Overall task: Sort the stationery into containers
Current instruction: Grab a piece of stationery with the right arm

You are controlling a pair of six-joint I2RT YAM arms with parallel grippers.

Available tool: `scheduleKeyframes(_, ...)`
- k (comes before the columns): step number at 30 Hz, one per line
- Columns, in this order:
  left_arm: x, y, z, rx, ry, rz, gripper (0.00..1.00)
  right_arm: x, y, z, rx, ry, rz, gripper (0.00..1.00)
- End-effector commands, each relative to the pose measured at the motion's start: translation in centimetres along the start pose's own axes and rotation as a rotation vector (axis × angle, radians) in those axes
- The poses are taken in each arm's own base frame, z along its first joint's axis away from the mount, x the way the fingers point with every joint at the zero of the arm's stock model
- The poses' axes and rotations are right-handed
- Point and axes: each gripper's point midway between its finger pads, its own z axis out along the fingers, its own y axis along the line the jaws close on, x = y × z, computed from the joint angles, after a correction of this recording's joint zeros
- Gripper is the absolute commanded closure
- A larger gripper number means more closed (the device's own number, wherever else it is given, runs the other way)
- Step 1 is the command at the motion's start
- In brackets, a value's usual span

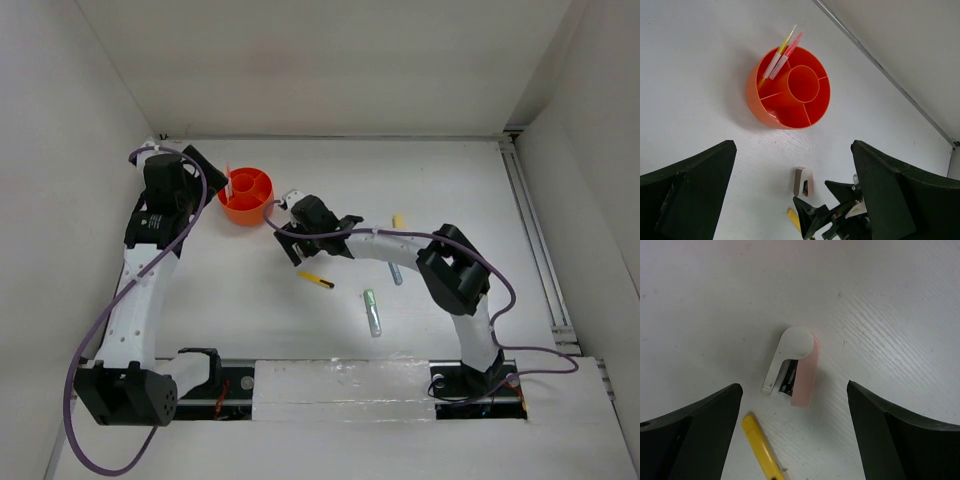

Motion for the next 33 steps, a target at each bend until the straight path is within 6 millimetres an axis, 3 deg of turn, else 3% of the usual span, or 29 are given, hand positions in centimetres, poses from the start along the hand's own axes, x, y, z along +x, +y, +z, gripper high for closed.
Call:
scheduleKeyframes(1,-1.1,-0.1,-1.1,0.011,-0.044,0.016,0.00,-1.3,0.8,0.5,-0.016,-0.022,0.022,0.09)
scheduleKeyframes(6,-0.4,-0.4,-0.7,0.032,-0.012,0.018,0.00,0.7,0.8,2.4,-0.009,0.033,0.016,0.13)
scheduleKeyframes(9,-0.1,-0.4,-0.6,0.040,-0.005,0.018,0.00,1.6,1.0,3.1,-0.015,0.055,0.023,0.28)
scheduleKeyframes(10,-0.1,-0.4,-0.6,0.040,-0.005,0.018,0.00,1.6,1.0,3.1,-0.015,0.055,0.023,0.43)
scheduleKeyframes(13,-0.2,-0.3,-0.6,0.033,-0.011,0.018,0.00,2.0,0.9,3.1,-0.014,0.064,0.022,0.66)
scheduleKeyframes(14,-0.1,-0.2,-0.7,0.033,-0.011,0.018,0.00,2.5,0.9,3.2,-0.013,0.073,0.021,0.87)
scheduleKeyframes(15,-0.1,-0.5,-0.7,0.049,-0.009,0.017,0.00,2.5,0.9,3.2,-0.013,0.074,0.021,1.00)
scheduleKeyframes(19,1.1,-2.3,-0.5,0.168,0.039,0.037,0.00,-0.1,1.4,1.3,-0.054,-0.023,0.002,1.00)
scheduleKeyframes(22,3.3,-4.8,-1.0,0.346,0.132,0.046,0.00,-3.7,1.4,-1.3,-0.093,-0.180,-0.012,1.00)
scheduleKeyframes(24,5.8,-5.8,-1.1,0.446,0.241,0.052,0.00,-6.1,0.9,-3.2,-0.092,-0.266,-0.011,1.00)
scheduleKeyframes(28,8.7,-6.4,-1.0,0.554,0.355,0.038,0.00,-9.4,-0.1,-5.2,-0.129,-0.362,0.006,1.00)
scheduleKeyframes(33,10.2,-7.5,-1.6,0.687,0.404,0.017,0.00,-13.2,1.1,-8.2,-0.278,-0.517,0.006,1.00)
